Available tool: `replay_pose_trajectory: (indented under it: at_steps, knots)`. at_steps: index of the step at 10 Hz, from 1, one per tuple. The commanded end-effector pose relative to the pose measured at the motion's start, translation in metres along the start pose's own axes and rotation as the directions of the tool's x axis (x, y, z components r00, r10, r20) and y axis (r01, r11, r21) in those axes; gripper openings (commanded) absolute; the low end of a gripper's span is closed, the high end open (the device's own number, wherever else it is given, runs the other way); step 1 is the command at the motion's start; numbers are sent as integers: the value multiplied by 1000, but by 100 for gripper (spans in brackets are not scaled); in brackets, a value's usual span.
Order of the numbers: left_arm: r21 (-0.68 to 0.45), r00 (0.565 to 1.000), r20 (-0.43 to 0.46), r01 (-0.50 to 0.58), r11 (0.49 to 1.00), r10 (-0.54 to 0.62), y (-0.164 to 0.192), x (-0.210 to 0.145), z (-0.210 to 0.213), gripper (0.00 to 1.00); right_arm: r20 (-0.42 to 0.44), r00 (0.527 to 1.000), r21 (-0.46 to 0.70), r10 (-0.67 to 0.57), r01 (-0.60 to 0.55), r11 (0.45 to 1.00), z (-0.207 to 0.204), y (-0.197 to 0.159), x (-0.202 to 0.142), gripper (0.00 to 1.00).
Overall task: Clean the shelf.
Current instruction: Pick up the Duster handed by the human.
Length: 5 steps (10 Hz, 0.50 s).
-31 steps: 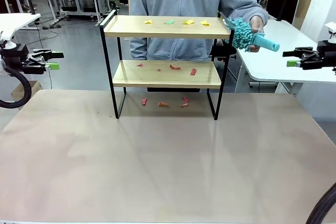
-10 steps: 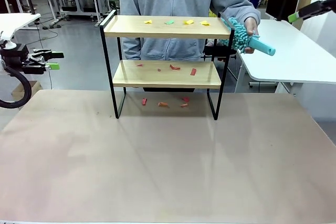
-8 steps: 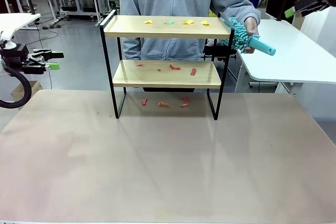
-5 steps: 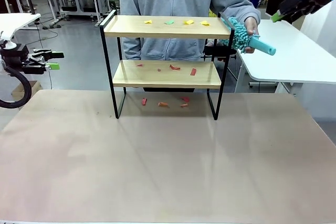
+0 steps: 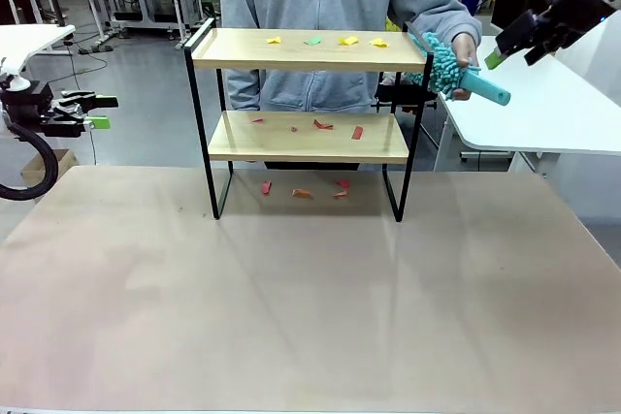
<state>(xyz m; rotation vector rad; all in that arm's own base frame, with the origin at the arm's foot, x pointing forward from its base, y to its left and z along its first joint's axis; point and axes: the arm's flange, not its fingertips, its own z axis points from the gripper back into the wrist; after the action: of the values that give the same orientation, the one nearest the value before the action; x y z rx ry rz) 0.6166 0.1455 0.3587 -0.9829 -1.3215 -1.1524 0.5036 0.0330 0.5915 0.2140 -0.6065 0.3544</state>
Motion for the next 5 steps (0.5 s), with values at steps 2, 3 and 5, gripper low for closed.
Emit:
replay_pose_trajectory:
  at_steps: [2,3,5]
  knots:
    - [-3,1000,-2,3,1000,-3,0,2,0,100,-32,999,-90,-15,12,996,-24,13,-2,100]
    - [-3,1000,-2,3,1000,-3,0,2,0,100,-47,999,-89,-16,12,996,-32,14,-2,100]
    - [-3,1000,-2,3,1000,-3,0,2,0,100,-63,998,-100,-16,9,995,-44,12,-1,100]
